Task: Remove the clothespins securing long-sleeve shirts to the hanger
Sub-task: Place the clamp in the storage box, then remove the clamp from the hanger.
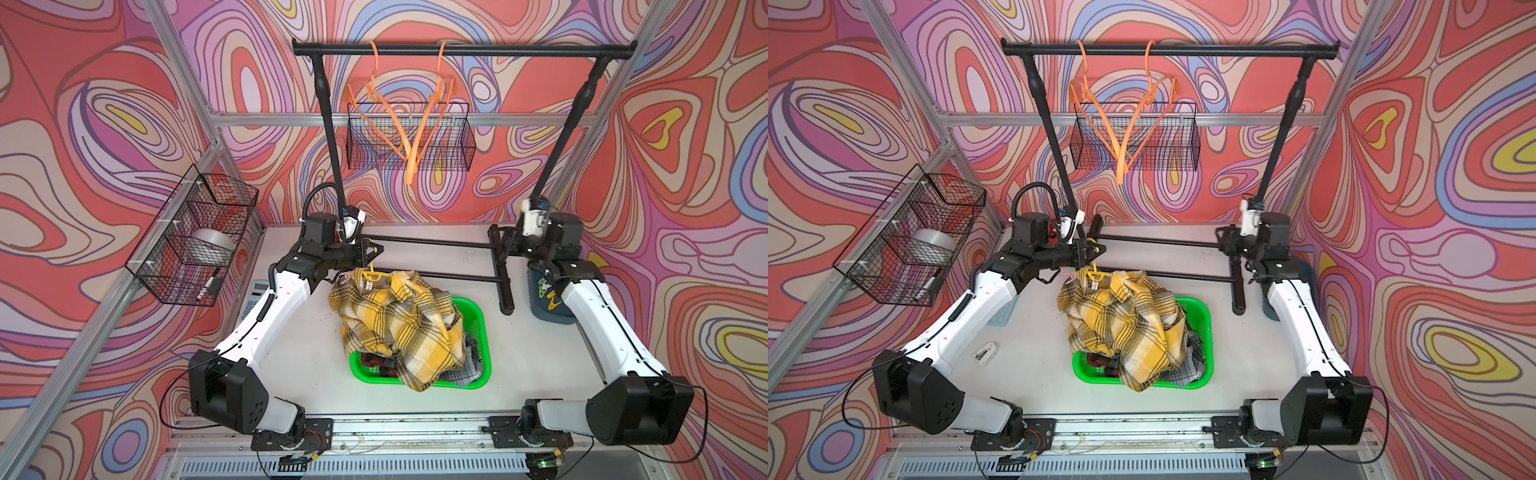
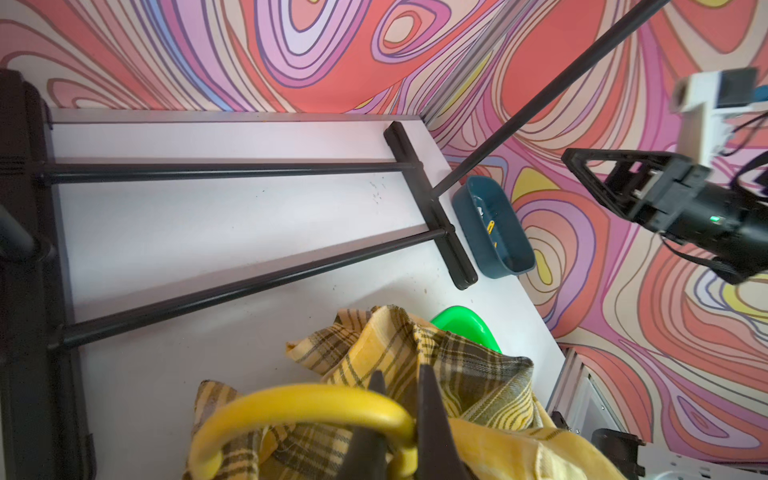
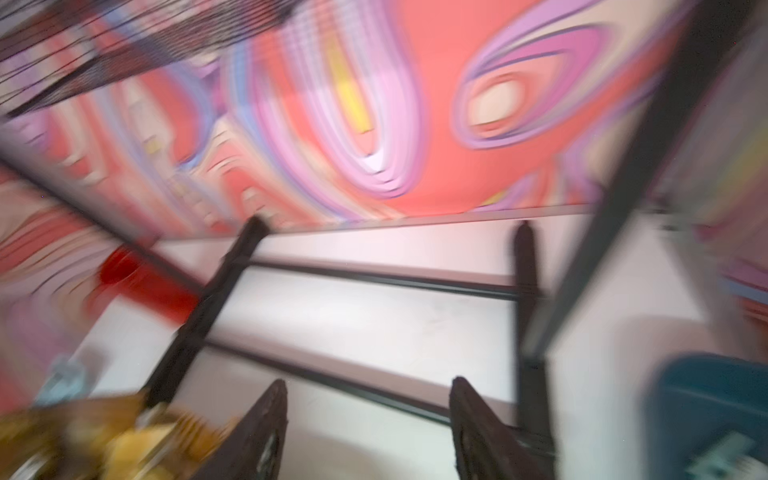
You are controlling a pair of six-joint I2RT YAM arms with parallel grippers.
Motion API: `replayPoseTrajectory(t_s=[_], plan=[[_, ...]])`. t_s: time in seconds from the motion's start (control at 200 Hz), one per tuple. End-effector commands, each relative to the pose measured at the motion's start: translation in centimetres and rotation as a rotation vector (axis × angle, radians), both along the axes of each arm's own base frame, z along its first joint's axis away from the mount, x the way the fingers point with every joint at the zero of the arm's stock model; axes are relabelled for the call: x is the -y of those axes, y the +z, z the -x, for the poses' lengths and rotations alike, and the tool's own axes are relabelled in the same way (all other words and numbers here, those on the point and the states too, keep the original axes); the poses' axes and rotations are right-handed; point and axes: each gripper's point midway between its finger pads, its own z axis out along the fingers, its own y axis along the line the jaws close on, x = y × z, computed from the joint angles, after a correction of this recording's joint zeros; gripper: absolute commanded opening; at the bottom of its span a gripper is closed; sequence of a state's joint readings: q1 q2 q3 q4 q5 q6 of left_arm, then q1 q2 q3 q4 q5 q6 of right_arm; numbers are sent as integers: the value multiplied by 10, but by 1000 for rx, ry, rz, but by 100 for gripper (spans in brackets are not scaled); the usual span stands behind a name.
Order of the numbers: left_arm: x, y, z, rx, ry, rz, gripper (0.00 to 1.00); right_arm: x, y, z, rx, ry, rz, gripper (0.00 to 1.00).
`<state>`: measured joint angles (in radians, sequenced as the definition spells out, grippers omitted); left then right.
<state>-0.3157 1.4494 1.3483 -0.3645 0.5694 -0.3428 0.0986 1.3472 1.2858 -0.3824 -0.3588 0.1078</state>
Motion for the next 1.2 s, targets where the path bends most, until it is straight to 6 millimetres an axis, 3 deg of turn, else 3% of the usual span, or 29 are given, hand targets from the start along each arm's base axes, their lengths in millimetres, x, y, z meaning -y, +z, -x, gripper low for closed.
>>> replayPoseTrajectory(t_s=[0.0, 0.1, 0.235, 0.451, 0.846, 0.896, 1.067, 1.192], plan=[[-4, -1, 0, 4, 28, -72, 0, -79, -15, 51, -99, 334, 47, 63], [-7, 0, 1, 20, 49, -108, 0, -118, -8, 76, -133, 478, 22, 63], [-10, 0, 1, 34, 65, -129, 0, -160, -11, 106, -158, 614, 76, 63], [-9, 2, 3, 51, 72, -129, 0, -193, -28, 135, -188, 715, 102, 63], [1, 13, 10, 76, 37, -97, 0, -217, -67, 123, -206, 672, 205, 61], [1, 15, 11, 81, 31, -88, 0, -217, -69, 121, -207, 671, 211, 56], [5, 22, 15, 109, 8, -55, 0, -218, -73, 119, -205, 672, 222, 20], [6, 28, 18, 156, -14, -58, 0, -215, -78, 120, -203, 671, 232, 1]])
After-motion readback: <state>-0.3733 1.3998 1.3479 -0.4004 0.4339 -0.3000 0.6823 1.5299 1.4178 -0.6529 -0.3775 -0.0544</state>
